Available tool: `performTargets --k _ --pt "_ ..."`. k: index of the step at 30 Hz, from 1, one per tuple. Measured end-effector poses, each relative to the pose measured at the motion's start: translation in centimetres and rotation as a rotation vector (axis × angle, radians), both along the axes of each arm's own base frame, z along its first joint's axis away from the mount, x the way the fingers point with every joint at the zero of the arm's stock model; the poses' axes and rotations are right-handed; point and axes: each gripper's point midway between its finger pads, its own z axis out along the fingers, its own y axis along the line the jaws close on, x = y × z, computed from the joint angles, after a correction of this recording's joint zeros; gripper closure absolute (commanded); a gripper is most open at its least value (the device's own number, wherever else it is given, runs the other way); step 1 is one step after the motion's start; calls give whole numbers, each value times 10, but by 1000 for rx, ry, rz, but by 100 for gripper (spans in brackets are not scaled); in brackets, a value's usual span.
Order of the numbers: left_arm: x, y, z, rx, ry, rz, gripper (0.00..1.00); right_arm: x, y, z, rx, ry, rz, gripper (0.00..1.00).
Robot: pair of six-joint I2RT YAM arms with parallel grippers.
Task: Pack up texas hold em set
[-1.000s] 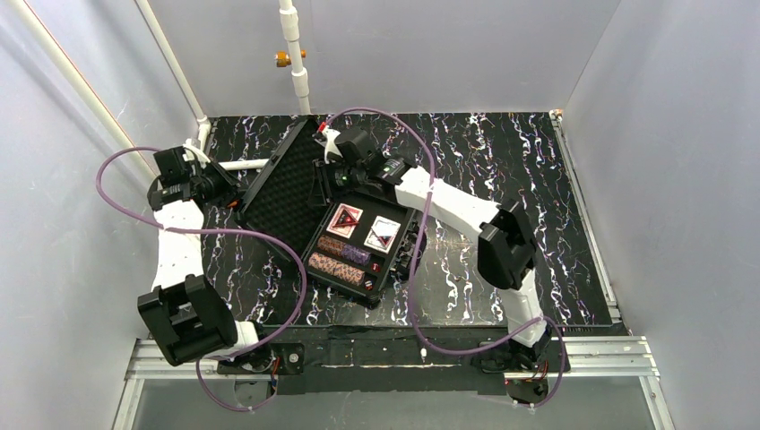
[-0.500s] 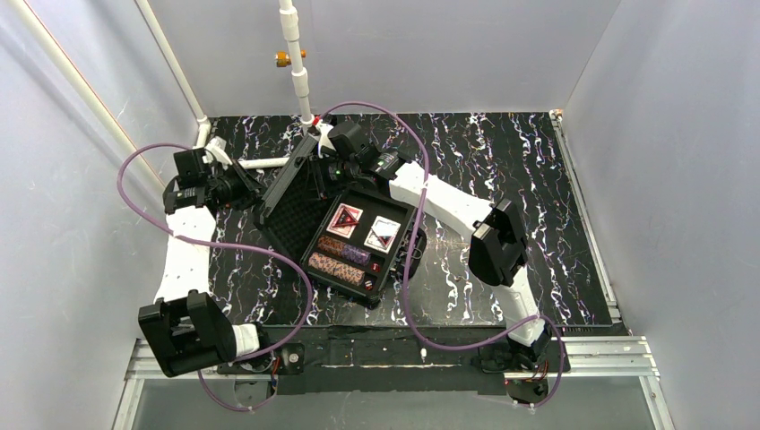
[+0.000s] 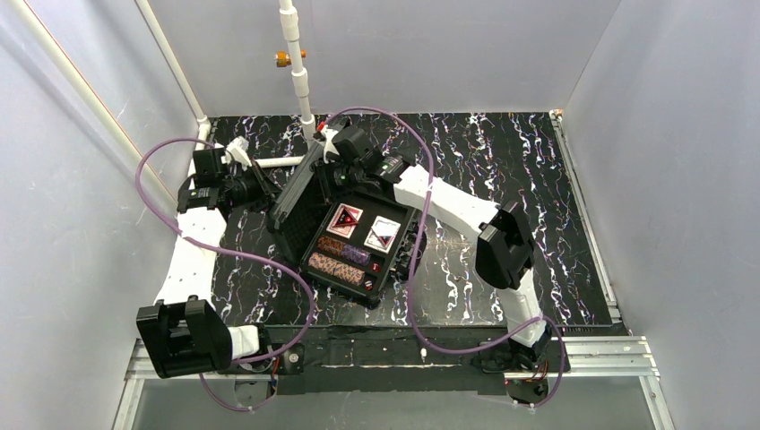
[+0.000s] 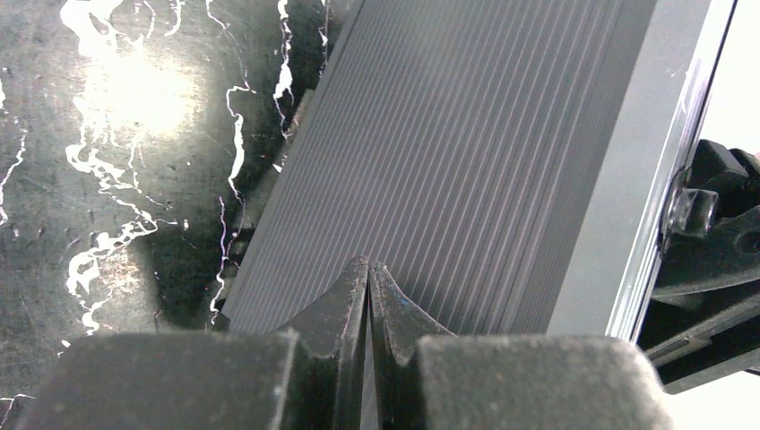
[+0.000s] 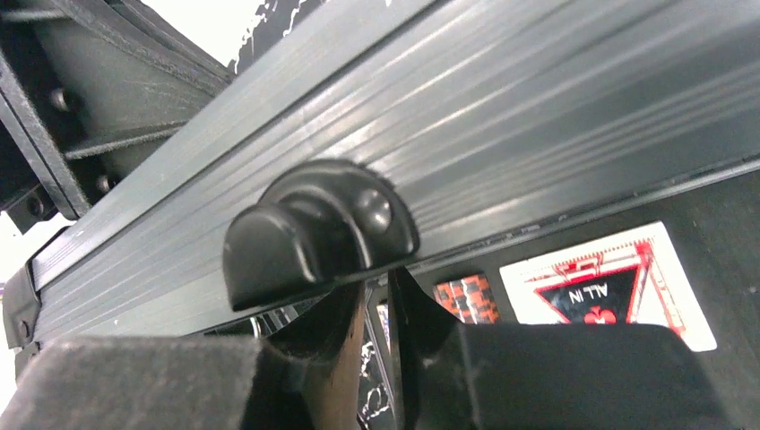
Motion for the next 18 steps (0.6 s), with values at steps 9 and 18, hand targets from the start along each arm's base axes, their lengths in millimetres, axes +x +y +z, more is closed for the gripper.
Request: performTargets --k 9,18 --pt "-7 -21 3 33 -26 -79 96 -11 -22 18 5 -16 -38 77" --pt "-18 -38 -1 66 -43 -147 96 -25 -48 5 -32 11 -78 76"
